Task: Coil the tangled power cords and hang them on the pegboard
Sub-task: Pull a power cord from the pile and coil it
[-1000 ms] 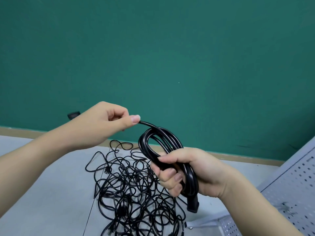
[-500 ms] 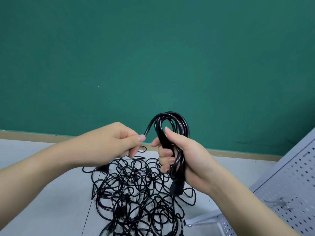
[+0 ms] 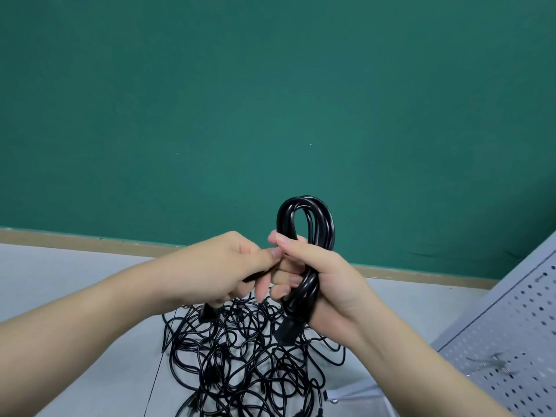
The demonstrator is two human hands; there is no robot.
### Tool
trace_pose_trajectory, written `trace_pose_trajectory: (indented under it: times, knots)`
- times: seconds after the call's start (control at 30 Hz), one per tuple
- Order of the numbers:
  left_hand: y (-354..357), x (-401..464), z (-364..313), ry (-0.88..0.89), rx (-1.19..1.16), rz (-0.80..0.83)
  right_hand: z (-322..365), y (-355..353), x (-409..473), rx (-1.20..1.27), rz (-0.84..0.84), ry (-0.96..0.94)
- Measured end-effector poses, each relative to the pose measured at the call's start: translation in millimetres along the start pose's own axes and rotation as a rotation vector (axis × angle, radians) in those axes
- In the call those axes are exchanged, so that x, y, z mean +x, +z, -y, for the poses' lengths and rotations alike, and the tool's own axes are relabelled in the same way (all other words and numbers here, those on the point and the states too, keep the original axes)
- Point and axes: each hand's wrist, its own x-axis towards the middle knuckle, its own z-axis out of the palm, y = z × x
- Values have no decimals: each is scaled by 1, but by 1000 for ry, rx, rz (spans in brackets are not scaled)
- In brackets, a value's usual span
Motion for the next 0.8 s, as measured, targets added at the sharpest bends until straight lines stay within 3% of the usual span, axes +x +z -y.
trace_pose_trajectory:
  times: [0.2,0.43,0.63,0.8]
  knots:
    - [-11,-5,0,27,30,61,3,-7,5,77,-18,-30]
    - [-28,-17,-2,115,306,-50,9,-21,10,91,-112,-59]
    - [-31,-19,-5,223,363,-161,9,-23,13,67,-185,-48]
    - [-33,-24,-11,322,362,-306,8,-22,9,-39,-106,-61]
